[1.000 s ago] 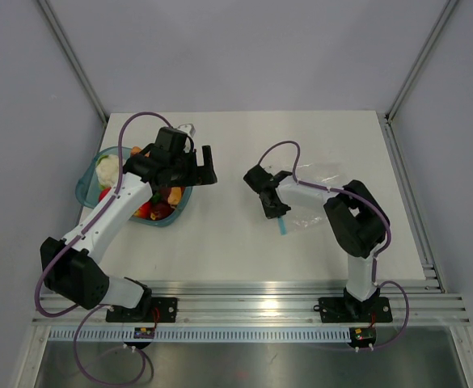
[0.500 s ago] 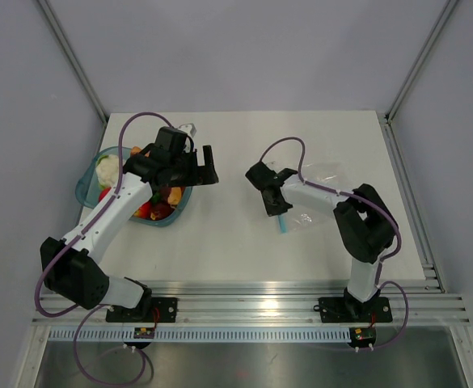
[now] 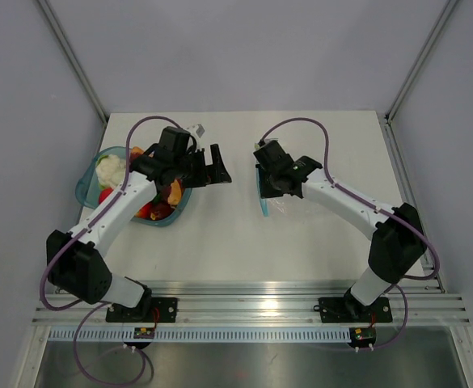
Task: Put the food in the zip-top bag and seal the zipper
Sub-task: Open the zipper of the food storage bag.
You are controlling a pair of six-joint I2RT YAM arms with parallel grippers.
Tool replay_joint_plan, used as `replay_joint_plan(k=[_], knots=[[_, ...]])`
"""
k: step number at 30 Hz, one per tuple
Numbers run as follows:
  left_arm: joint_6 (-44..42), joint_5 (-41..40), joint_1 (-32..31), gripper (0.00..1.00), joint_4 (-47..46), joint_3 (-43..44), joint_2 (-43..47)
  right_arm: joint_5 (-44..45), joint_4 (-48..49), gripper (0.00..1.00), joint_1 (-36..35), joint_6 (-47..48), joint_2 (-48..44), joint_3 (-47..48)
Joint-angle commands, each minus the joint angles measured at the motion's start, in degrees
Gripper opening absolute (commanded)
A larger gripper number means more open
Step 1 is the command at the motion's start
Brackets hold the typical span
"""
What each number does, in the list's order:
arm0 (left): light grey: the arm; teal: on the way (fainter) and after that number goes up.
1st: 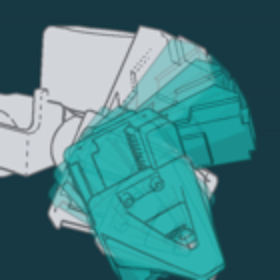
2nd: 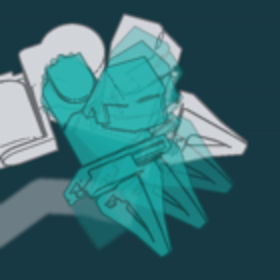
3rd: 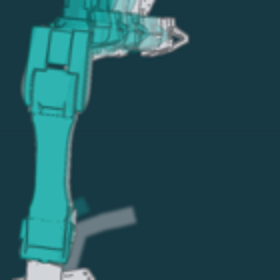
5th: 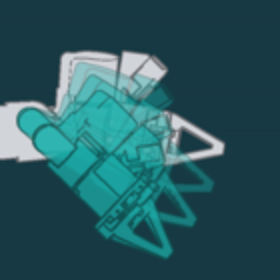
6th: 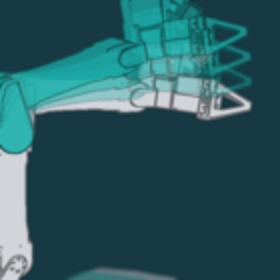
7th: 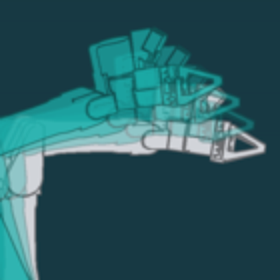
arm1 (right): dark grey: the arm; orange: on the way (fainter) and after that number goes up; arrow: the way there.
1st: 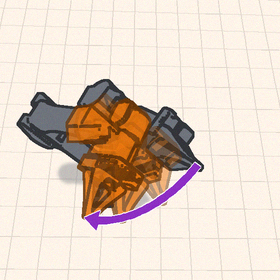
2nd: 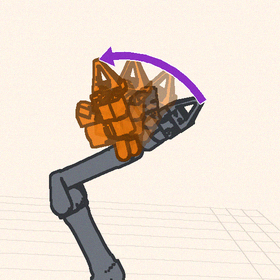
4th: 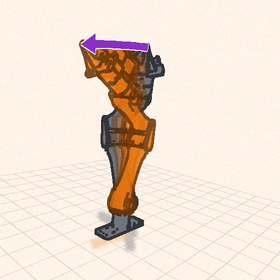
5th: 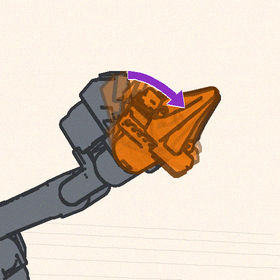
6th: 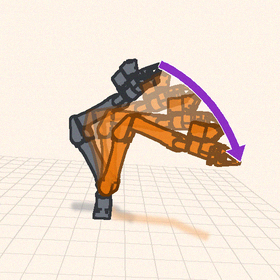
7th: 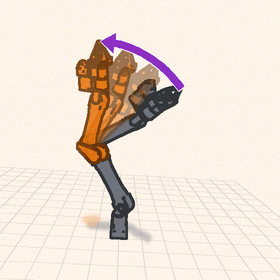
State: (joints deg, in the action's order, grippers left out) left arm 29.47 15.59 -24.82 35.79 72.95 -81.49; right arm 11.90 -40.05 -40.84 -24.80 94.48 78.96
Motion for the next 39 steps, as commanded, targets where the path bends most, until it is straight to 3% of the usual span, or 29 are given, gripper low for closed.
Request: replay_joint_plan(k=[1,10,14,21,25,29,30,32,37,39], knots=[[4.4,9.5,0.1,0.97,-7.5,-1.5,-2.0,-4.3,2.5,0.0,-0.5,-2.2,-3.7,3.3],[9.4,10.8,-1.6,0.93,-16.8,-2.6,-5.5,-7.8,2.4,0.0,-0.5,-3.9,-5.3,5.7],[10.0,8.7,-3.7,0.92,-16.7,0.0,-8.5,-8.1,2.2,0.0,-0.5,-4.0,-5.6,5.9],[11.0,7.3,-4.4,0.82,-16.3,3.2,-14.7,-9.4,1.6,0.0,-0.5,-4.7,-7.6,5.9],[11.2,5.9,-4.5,0.68,-15.8,4.7,-16.4,-9.4,-1.1,0.0,-0.5,-5.1,-8.7,6.6],[11.0,5.7,-4.4,0.35,-15.0,7.1,-17.3,-8.0,-5.2,0.0,-0.5,-6.1,-10.9,5.9],[10.9,5.7,-4.4,0.17,-14.1,7.6,-17.2,-6.8,-6.0,0.0,-0.5,-6.3,-11.4,6.0],[10.3,5.1,-4.4,0.0,-12.6,9.9,-17.2,-5.4,-7.2,0.0,-0.5,-7.2,-11.9,6.1],[5.7,-0.1,-4.5,0.0,-2.0,16.2,-16.0,0.1,-10.5,0.0,-0.5,-10.6,-12.0,9.8],[3.6,-6.0,-4.5,0.0,4.5,20.2,-15.1,1.5,-10.7,0.0,-0.5,-11.2,-12.7,11.5]])
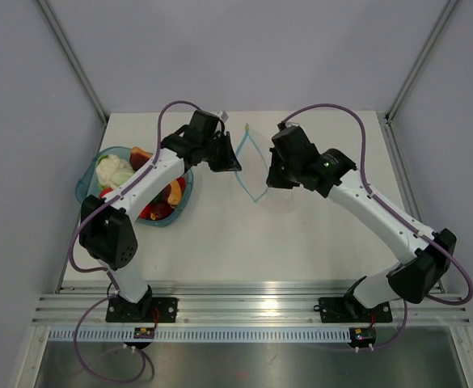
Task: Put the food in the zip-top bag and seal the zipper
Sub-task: Open the zipper of the food storage bag.
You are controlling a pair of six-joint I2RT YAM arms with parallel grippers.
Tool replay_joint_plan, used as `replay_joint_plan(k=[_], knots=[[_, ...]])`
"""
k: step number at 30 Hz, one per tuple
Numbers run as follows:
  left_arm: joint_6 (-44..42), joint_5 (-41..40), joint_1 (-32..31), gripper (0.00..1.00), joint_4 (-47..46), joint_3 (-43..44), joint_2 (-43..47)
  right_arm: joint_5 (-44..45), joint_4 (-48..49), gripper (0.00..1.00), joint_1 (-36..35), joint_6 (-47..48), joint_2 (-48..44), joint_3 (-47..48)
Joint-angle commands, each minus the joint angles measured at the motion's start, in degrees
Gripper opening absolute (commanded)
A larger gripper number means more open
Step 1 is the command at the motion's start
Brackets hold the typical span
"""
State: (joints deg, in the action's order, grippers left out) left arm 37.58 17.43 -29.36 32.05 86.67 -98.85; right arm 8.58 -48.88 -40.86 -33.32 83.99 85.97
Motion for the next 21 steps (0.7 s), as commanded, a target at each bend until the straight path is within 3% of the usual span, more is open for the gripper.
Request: replay_joint_plan(k=[1,6,11,12,15,17,21], knots=[[-6.7,-9.6,0.0,0.0,10.0,7.5,2.6,5.0,-1.7,0.0,-0.4,-3.1,-2.6,4.8],[-12.5,-15.6,-0.1,0.0,20.1,14.8,1.8,6.0,-0.3,0.0,-0.4,-3.7,-3.0,6.2],[-15.1,-9.8,-0.8,0.0,21.0,16.0,1.9,4.0,0.9,0.0,-0.4,-2.3,1.2,7.0],[-15.1,-9.2,-1.0,0.0,20.8,15.6,2.2,3.5,1.1,0.04,-0.4,-2.3,1.9,7.6],[-15.0,-7.8,-1.7,0.0,21.2,15.7,2.7,1.9,2.6,0.28,-0.4,-1.8,4.5,9.1],[-15.4,-6.7,-1.9,0.0,21.6,15.9,2.8,1.2,2.4,0.5,-0.4,-1.3,7.1,10.7],[-15.6,-5.2,-1.9,0.0,22.0,16.6,3.4,0.7,1.5,0.58,-0.4,0.3,10.8,15.4]])
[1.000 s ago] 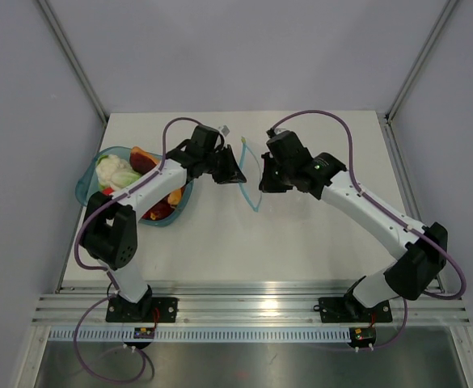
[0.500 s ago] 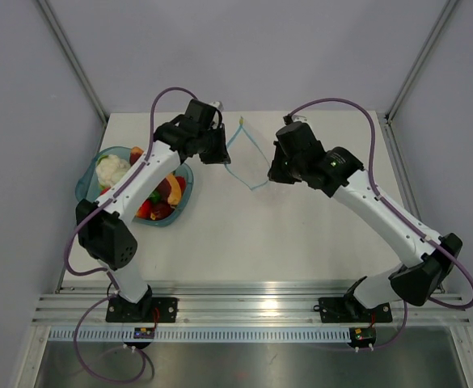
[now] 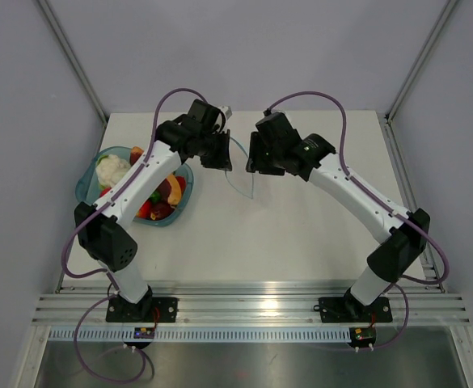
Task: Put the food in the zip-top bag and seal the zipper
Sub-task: Open the zipper of the food storage bag.
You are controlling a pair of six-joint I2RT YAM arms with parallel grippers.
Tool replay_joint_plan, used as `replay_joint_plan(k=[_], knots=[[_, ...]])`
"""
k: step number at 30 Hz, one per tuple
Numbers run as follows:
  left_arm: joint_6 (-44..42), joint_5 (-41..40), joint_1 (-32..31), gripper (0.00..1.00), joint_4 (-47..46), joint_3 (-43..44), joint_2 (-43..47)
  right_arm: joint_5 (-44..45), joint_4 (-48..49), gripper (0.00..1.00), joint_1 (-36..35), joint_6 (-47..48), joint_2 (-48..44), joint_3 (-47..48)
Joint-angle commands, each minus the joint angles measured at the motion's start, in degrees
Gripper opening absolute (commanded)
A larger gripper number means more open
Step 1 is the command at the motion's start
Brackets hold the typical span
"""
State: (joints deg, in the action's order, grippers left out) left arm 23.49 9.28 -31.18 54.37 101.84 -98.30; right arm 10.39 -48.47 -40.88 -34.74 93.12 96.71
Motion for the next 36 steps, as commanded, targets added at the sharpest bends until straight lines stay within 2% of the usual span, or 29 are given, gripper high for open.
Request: replay_joint_plan(k=[1,8,12,13,15,16,23,30,33,34,36], knots=[[-1.5,3.1,-0.1,0.0,-0.2,1.6,2.9,-1.4,1.0,0.59,-0.4,2.0,2.2,5.2],[-3.4,5.0,-0.1,0.0,0.8,3.2,2.3,-0.7,-1.0,0.58,-0.3,5.6,5.5,9.5],[-4.8,7.2,-0.1,0.0,0.7,3.3,2.4,-0.5,-1.6,0.35,-0.3,7.1,7.3,12.4],[-4.9,7.5,-0.1,0.0,0.9,3.4,2.3,-0.4,-2.1,0.18,-0.3,7.1,7.8,12.7],[-5.8,7.8,0.1,0.0,1.0,3.5,2.3,0.2,-2.9,0.03,-0.4,6.6,8.0,13.2],[-6.3,8.2,0.2,0.0,1.2,3.5,2.2,1.3,-3.1,0.0,-0.2,6.2,7.4,12.9],[-10.0,11.8,2.4,0.0,0.4,2.0,2.2,6.9,-1.3,0.0,1.8,3.3,-0.6,5.3],[-9.6,16.0,2.4,0.0,-4.5,1.0,-0.8,8.8,-5.4,0.0,1.8,0.5,-0.4,6.2],[-9.2,15.2,2.4,0.16,-4.5,1.4,-1.8,8.6,-6.6,0.0,1.8,-1.1,0.2,6.4],[-9.2,14.9,2.4,0.41,-3.9,2.4,-2.1,8.1,-6.1,0.0,1.8,-1.3,0.3,6.6],[-9.2,14.5,2.4,0.7,-4.5,3.0,-2.2,8.1,-6.6,0.0,1.8,-1.1,1.3,8.4]])
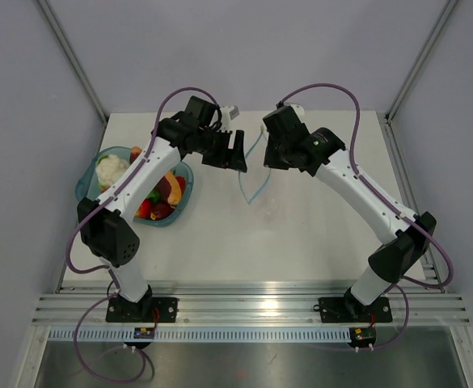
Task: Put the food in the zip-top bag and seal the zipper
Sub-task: Open the zipper of the food storage bag, then pick up the fake food from the bin.
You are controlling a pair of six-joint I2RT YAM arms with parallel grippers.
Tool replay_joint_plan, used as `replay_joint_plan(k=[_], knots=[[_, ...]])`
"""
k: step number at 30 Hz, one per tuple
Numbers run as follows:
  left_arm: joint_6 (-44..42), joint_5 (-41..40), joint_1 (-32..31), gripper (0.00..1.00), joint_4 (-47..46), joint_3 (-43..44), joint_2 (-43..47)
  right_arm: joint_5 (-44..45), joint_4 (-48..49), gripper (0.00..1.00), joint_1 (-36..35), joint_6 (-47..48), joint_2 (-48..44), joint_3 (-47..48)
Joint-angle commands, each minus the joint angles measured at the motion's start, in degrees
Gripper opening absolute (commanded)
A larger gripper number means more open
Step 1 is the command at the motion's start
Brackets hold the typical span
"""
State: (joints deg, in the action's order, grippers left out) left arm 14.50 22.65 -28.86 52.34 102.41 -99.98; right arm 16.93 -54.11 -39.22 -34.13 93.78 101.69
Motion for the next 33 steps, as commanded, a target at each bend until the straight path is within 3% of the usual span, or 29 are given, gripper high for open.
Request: replay_joint_plan(k=[1,7,20,23,28,33], knots=[[-0.3,0.5,0.1,0.83,-2.6,3.0,-0.6,2.5,-1.4,0.0,0.1,-1.4,2.4,4.4],[0.5,0.5,2.2,0.85,-1.5,5.4,0.4,6.6,-5.0,0.0,0.2,0.8,10.3,12.0],[6.1,2.3,17.2,0.84,-4.6,-6.0,13.1,3.1,-1.1,0.0,0.2,1.5,9.0,7.9],[8.1,-0.2,19.0,0.83,-4.3,-7.7,15.7,2.5,-0.5,0.0,0.3,1.5,7.8,6.8],[14.3,-14.3,22.7,0.79,-0.5,-12.7,22.0,0.9,0.9,0.0,0.2,1.3,5.6,3.8],[19.8,-21.9,31.1,0.75,4.8,-18.4,25.0,-1.2,3.0,0.0,0.2,1.1,3.9,1.1]])
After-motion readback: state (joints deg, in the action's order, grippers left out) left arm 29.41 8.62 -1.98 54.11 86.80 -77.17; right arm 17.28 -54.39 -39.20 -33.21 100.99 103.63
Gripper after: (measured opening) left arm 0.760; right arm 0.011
